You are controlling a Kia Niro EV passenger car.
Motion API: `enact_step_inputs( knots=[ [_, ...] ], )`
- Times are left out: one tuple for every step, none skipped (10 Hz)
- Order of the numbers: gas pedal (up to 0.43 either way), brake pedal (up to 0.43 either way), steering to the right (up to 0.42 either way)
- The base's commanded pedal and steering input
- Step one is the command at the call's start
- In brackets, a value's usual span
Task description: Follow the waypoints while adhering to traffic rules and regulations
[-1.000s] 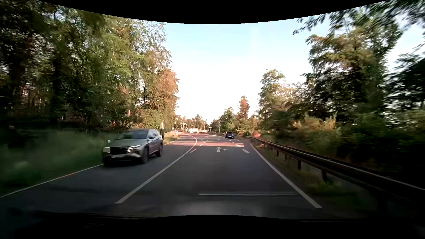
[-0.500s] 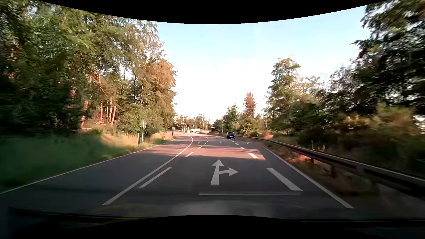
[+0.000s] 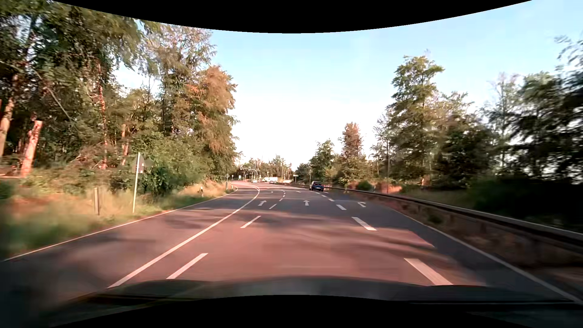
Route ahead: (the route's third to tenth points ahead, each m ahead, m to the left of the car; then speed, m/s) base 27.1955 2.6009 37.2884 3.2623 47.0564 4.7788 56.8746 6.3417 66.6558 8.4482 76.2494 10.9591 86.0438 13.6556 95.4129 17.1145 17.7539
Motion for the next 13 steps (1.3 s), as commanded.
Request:
enact_step_inputs(
  knots=[
    [0.087,0.0,-0.011],
    [0.087,0.0,-0.011],
    [0.087,0.0,-0.011],
    [0.087,0.0,-0.012],
    [0.087,0.0,-0.012],
    [0.087,0.0,-0.011],
    [0.087,0.0,-0.011],
    [0.087,0.0,-0.012],
    [0.087,0.0,-0.014],
    [0.087,0.0,-0.016],
    [0.087,0.0,-0.017],
    [0.087,0.0,-0.017],
    [0.087,0.0,-0.017]
  ],
)
